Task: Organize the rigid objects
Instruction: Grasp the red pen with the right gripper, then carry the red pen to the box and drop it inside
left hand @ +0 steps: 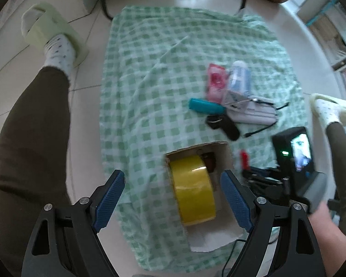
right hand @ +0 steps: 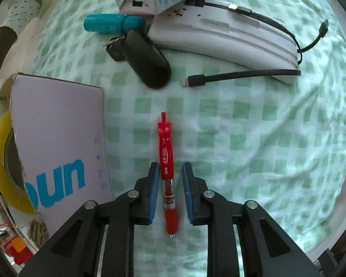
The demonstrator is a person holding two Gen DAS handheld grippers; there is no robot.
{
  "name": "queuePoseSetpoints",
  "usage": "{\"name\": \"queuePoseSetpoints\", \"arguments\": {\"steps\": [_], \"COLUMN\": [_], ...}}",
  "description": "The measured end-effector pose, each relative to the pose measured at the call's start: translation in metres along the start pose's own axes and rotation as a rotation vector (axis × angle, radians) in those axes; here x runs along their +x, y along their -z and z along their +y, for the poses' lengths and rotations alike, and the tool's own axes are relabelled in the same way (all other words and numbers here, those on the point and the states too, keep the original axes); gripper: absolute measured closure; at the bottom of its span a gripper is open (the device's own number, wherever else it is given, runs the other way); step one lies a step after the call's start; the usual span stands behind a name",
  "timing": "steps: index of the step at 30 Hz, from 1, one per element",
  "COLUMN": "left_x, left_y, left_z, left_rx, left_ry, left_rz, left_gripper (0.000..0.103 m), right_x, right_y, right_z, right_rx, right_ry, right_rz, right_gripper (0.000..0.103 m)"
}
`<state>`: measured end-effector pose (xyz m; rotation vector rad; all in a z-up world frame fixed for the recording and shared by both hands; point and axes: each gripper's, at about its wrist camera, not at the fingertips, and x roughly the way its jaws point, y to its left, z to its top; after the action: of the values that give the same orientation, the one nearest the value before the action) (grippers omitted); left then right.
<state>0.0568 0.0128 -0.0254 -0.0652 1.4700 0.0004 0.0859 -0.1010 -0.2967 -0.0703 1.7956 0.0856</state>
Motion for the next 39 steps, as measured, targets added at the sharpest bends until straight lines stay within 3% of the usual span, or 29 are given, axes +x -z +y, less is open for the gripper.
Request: {"name": "queuePoseSetpoints", "arguments": {"steps": [4, 11, 15, 22, 27, 28, 29, 30, 31, 35, 39], "left_x": [-0.001, -0.012, -0.025, -0.045, -0.051, -0.054, -0.056, -0.056, -0.058, -0.063, -0.078], "left_y": [0.001, 0.016, 0.026, 0.029, 0.031, 0.031, 0.031, 0.031, 0.032, 0.038, 0.041], "left_z": [-0.001, 0.001, 0.0, 0.007, 0.007, 0.007, 0.009, 0.009, 0.01, 0.004, 0.004], "left_rx": [-0.02, -0.025, -0.016, -0.038, -0.042, -0.053, -0.066, -0.072, -0.072, -0.068, -0.089], "left_ry": [0.037, 0.153, 0.225, 0.294, 0.323, 0.335, 0.338, 0.325, 0.299, 0.266, 0.225], "left_rz": [0.012, 0.031, 0.034, 0.005, 0.003, -0.005, -0.017, -0.026, -0.036, -0.072, -0.14], "left_gripper": [0.019, 0.019, 0.019, 0.019, 0.02, 0.029, 0.051, 0.065, 0.09, 0.09, 0.091], "right_x": [-0.026, -0.114, -0.14, -0.155, -0.162, -0.165, -0.167, -0.169, -0.17, -0.17, -0.156], "right_y": [-0.02, 0.011, 0.038, 0.051, 0.058, 0.061, 0.064, 0.067, 0.069, 0.073, 0.067], "right_z": [-0.003, 0.005, 0.019, 0.069, 0.084, 0.088, 0.091, 0.092, 0.093, 0.094, 0.091], "right_rx": [0.034, 0.119, 0.152, 0.071, 0.029, 0.02, 0.014, 0.011, 0.013, 0.026, 0.049], "right_ry": [-0.059, -0.286, -0.394, -0.503, -0.599, -0.601, -0.601, -0.604, -0.608, -0.608, -0.484], "right_rz": [-0.014, -0.268, -0.348, -0.415, -0.478, -0.488, -0.501, -0.51, -0.518, -0.514, -0.435], "right_gripper": [0.09, 0.09, 0.09, 0.09, 0.09, 0.09, 0.09, 0.09, 0.09, 0.088, 0.086]}}
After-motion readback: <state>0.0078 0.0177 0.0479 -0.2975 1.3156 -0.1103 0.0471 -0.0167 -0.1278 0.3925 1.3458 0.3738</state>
